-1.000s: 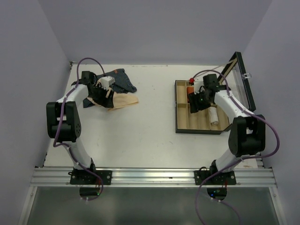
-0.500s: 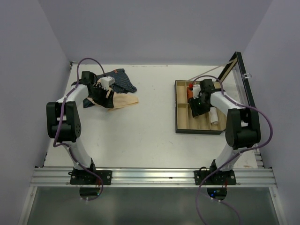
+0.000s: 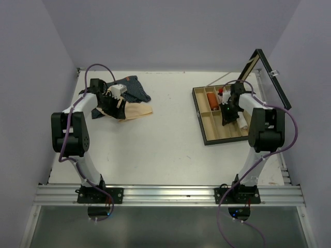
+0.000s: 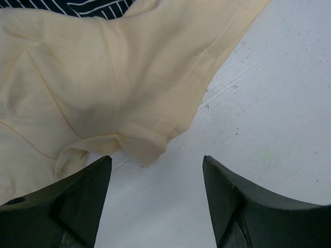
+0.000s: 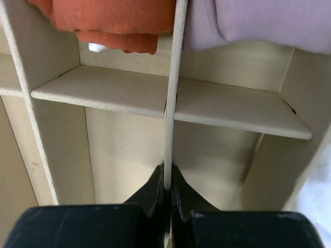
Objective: Roll the underwear
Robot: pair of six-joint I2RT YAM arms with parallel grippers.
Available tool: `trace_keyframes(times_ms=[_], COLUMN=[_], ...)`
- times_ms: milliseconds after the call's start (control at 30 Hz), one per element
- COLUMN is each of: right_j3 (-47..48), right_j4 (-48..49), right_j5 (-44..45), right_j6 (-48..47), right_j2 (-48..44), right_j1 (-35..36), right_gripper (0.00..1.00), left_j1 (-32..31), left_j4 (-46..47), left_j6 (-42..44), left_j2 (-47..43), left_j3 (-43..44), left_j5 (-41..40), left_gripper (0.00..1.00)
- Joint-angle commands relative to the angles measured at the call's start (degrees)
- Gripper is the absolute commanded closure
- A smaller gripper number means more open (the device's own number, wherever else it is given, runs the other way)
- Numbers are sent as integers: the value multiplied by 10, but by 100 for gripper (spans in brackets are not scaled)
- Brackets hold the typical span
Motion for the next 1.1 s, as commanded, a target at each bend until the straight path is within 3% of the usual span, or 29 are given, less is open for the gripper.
trace_keyframes(times_ms=[0,533,700,933,1067], right_j3=[63,156,201,216,228], right_j4=[37,38,-1,-29,-52], right_j5=[8,36,31,10,-11], right_j6=[-55,-100,-157,-160,-151], right_j2=[17,95,91,34,-2], right_j1=[-20,-51,-57,-56,-57], right_gripper=[100,97,79,49,45], left_j1=[-1,0,0,-18,-40], left_j4=[20,9,-6,18,26], left_j6=[-12,22,62,72,64], left_j2=[-8,-2,11,37,67], left_j3=[4,18,45,58,55], left_j5=[8,10,9,-24,-54], left_gripper=[25,23,24,27,32])
